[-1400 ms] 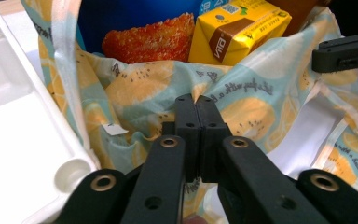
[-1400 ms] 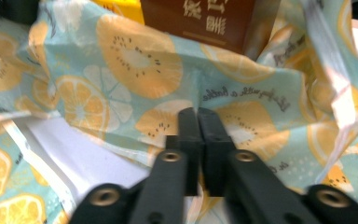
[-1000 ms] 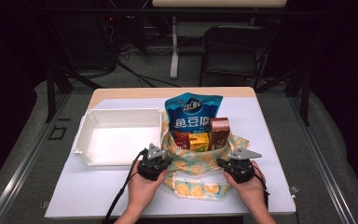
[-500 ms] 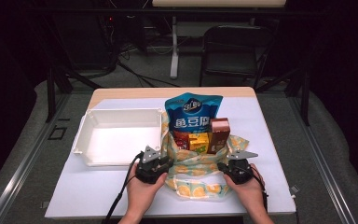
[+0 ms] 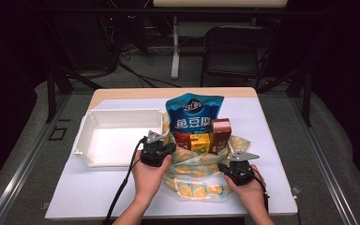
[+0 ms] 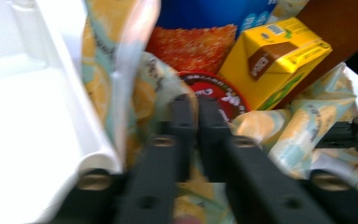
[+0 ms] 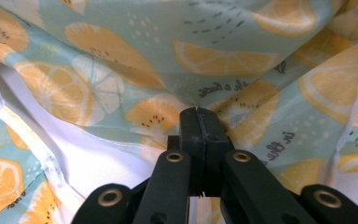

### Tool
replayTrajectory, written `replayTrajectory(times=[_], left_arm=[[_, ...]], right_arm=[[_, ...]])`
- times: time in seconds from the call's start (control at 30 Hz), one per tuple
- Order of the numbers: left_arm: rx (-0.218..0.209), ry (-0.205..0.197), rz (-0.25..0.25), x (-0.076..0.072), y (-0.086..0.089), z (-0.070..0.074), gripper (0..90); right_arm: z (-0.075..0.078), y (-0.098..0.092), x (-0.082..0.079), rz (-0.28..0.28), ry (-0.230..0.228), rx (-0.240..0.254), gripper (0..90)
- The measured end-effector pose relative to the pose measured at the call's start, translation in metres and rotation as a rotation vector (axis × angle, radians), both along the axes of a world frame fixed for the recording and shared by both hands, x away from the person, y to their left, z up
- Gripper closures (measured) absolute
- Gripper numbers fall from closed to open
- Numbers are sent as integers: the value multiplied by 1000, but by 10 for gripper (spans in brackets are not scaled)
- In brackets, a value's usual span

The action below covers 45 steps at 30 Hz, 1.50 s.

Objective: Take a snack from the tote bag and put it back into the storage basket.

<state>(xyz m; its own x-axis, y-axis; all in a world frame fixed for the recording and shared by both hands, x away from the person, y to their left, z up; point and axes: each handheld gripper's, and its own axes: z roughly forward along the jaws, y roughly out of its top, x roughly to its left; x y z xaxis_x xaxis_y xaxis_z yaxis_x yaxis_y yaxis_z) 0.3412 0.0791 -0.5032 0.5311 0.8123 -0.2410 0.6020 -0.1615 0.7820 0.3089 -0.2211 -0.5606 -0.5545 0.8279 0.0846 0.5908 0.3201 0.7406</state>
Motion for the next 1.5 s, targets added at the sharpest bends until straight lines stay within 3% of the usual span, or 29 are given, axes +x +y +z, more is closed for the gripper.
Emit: replayTrajectory(times=[0.17, 0.27, 0.33, 0.37, 0.43, 0.5, 0.53, 0.57, 0.7, 0.73, 0.9, 1.2, 1.3, 1.4, 1.43, 1.5], left_arm=[[44, -12, -11, -2, 3, -1, 900], [10, -15, 0, -3, 6, -1, 900], [-15, -38, 23, -5, 5, 2, 900], [-23, -58, 45, -5, 4, 6, 844], [-12, -72, 75, -2, 0, 13, 612], [3, -32, 57, 3, -6, 13, 476], [44, -5, 45, 7, -10, 10, 438], [64, -2, 54, 8, -11, 8, 445], [21, 9, 52, 6, -1, 2, 857], [23, 11, 49, 6, 1, 1, 899], [35, 11, 50, 1, 7, -7, 900], [58, 17, 69, -6, 2, -27, 900], [67, 38, 76, -8, 0, -38, 900], [99, 74, 67, -9, -4, -61, 900], [86, 72, 75, -10, -4, -64, 900], [111, 70, 72, -9, -6, -62, 900]], right_arm=[[1, 0, -1, 4, -8, -6, 900], [2, 0, -1, 0, -20, -4, 900], [2, -1, -2, 2, -23, -4, 900], [2, -1, -2, 3, -23, -3, 900], [3, -1, -2, 3, -22, -6, 900], [3, -1, -2, 0, -24, -5, 900], [2, -1, -3, 2, -25, 1, 900], [3, -1, -3, 3, -25, 2, 900], [2, -2, -3, 3, -29, 5, 900], [2, -2, -3, 2, -30, 7, 900], [3, -1, -3, 4, -37, 6, 900], [3, -1, -3, 1, -37, 2, 900], [3, -1, -3, -5, -39, 0, 900], [3, -1, -2, -11, -37, -1, 898], [3, -2, -2, -15, -38, 2, 891], [3, -2, -2, -16, -44, 21, 857]])
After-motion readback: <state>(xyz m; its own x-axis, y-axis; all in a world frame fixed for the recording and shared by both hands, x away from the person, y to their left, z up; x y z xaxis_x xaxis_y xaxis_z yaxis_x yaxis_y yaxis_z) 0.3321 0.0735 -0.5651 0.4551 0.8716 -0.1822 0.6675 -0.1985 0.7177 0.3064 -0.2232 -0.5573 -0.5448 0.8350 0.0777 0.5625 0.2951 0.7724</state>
